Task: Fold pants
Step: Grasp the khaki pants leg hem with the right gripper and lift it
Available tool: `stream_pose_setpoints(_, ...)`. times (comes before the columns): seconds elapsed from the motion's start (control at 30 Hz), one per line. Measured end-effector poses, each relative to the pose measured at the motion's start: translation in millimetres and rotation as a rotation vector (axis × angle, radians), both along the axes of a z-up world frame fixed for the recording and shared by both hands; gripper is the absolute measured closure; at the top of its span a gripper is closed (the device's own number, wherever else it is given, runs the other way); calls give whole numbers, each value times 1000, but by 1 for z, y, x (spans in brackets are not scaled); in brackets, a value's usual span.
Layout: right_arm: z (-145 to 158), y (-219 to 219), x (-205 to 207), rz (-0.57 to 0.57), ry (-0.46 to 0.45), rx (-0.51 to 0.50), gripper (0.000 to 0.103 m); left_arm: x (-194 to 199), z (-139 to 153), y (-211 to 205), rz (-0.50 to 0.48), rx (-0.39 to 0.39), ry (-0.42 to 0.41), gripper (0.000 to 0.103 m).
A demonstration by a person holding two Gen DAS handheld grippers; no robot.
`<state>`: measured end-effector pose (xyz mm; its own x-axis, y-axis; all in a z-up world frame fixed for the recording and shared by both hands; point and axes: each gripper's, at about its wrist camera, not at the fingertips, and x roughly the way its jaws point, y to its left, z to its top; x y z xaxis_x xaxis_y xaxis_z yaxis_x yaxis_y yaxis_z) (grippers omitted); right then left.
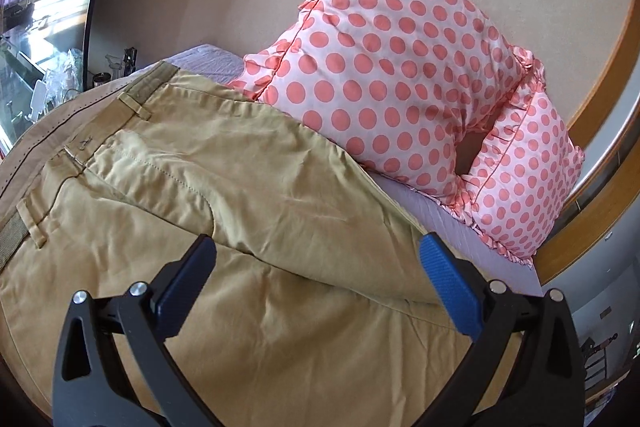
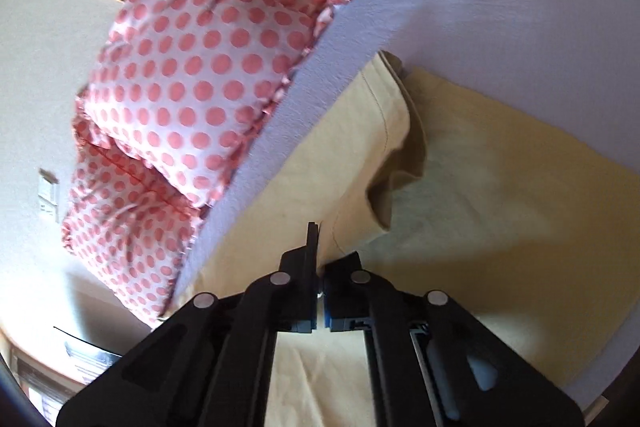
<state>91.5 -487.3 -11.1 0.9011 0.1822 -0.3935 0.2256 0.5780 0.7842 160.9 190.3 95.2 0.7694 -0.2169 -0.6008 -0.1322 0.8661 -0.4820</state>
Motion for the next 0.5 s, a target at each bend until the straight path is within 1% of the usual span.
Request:
stream_pose_setpoints(0.07,8,0,-19,-9,-98,-14,101,23,-4,6,37,-41,40,2)
stream_pose_setpoints(0.13,14,0,-34,-18,-152,-33,101,49,-7,9,73,-69,74,2)
stream_pose_setpoints(0.17,15,0,-38,-15,-159,-38,101,62,-8,9,81,-69,90,3)
stream_pose_setpoints(0.23,14,-2,-42,-2,-162,-22,101,89,-8,5,105,-18,119,4)
stream_pose_setpoints(0.27,12,-3,-43,1,-161,-15,101,104,-9,2,111,25,138,4)
stream_pose_setpoints(0.33,10,-5,-44,6,-167,-8,101,130,-15,-4,136,95,187,6)
stream_pose_setpoints(0.37,10,-6,-44,8,-171,-3,101,142,-20,-4,154,110,219,7)
stream_pose_setpoints(0.47,8,-7,-44,15,-174,3,101,173,-40,1,195,78,302,10)
stream_pose_setpoints(0.5,8,-6,-43,16,-175,0,101,183,-47,3,203,72,327,16)
